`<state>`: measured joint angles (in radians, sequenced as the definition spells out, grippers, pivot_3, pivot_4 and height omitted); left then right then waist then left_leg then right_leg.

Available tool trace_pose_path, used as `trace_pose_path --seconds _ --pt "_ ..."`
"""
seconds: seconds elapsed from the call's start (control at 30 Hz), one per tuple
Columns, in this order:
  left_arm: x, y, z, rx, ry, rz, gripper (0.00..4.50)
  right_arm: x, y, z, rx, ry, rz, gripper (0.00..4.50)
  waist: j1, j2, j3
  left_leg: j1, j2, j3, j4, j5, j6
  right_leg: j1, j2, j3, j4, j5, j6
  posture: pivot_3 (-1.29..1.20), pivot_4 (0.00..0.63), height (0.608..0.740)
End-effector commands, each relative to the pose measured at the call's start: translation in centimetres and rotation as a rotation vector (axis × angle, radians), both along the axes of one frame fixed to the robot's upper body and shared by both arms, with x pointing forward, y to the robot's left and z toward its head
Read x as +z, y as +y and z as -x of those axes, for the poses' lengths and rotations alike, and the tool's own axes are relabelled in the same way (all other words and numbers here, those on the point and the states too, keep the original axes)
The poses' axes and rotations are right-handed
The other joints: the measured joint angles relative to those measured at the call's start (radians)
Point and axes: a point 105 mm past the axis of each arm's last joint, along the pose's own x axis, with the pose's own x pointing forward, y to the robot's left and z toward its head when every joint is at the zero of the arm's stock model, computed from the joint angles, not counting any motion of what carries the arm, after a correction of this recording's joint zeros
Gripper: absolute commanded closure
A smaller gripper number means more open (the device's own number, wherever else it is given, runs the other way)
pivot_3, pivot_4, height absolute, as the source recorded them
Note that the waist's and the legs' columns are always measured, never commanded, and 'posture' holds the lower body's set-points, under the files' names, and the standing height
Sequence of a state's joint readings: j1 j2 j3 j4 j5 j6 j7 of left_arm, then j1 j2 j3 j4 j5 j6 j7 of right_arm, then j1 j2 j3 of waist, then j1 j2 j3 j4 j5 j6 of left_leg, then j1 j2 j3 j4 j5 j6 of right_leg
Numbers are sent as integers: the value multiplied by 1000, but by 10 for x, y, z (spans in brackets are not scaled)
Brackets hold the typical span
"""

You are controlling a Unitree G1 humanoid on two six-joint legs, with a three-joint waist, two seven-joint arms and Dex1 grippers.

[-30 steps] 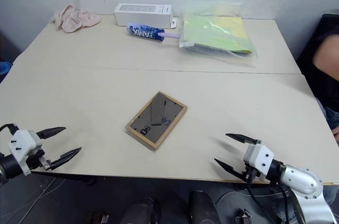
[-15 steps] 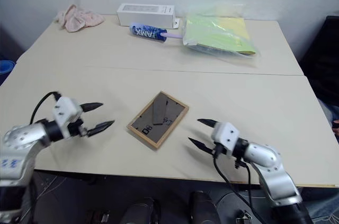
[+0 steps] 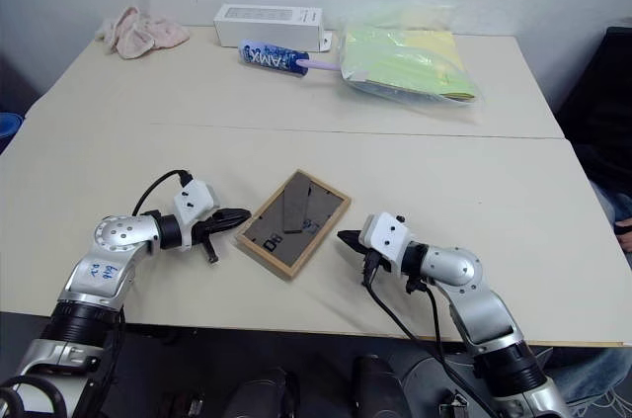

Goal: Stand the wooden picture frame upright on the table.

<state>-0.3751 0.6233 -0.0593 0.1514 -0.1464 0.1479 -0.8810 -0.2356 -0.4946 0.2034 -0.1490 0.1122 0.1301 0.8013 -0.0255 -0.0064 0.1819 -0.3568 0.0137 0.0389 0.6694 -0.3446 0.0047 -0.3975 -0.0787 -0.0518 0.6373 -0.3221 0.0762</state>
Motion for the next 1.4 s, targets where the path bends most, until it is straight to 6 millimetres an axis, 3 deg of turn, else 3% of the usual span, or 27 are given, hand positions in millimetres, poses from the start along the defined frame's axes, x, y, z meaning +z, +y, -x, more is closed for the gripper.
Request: trace_pose_path --seconds 0.03,0.2,0.43,0.57,0.63,0.7,0.77,0.97,1.17,1.4 --pt "2 -15 15 -92 18 27 4276 10 4 -3 16 -24 -13 4500 -2 0 0 0 0 0 0 0 0 0 0 0 0 0 0 0 150 740" --pt "-1 -26 32 -137 58 70 4276 16 -4 -17 -8 -39 -6 4500 -1 0 0 0 0 0 0 0 0 0 0 0 0 0 0 0 150 740" --pt "4 -26 36 -79 64 132 4276 16 -12 -23 -9 -43 20 4500 0 0 0 0 0 0 0 0 0 0 0 0 0 0 0 0 150 740" --pt "8 0 31 86 168 231 4276 16 -24 -20 -11 -34 50 4500 -1 0 0 0 0 -1 0 0 0 0 0 0 0 0 0 0 150 740" --pt "7 16 33 174 366 330 3884 17 -30 -16 5 -30 74 4500 -1 0 0 0 0 -1 0 0 0 0 0 0 0 0 0 0 150 740" --pt "7 16 52 157 663 383 3429 15 -31 -9 36 -18 100 4500 -2 0 0 0 0 -1 0 0 0 0 0 0 1 0 0 0 150 740" --pt "7 16 65 161 853 363 2813 12 -30 -4 62 -10 120 4500 -2 0 0 0 0 -2 0 0 0 0 0 0 0 0 0 0 150 740" --pt "17 -8 43 210 1078 493 1059 5 -18 3 86 1 116 4500 12 -1 0 0 -1 -3 3 0 0 2 0 0 2 0 0 0 150 740" --pt "5 -23 38 233 1136 427 1059 3 -11 4 97 3 112 4500 13 -1 0 0 -1 -2 4 0 -1 1 1 0 2 0 0 0 150 740" --pt "11 -51 39 115 1219 418 1059 4 -2 2 110 -8 104 4500 23 -1 0 0 -1 -2 7 0 -1 2 0 1 4 0 0 0 150 740"
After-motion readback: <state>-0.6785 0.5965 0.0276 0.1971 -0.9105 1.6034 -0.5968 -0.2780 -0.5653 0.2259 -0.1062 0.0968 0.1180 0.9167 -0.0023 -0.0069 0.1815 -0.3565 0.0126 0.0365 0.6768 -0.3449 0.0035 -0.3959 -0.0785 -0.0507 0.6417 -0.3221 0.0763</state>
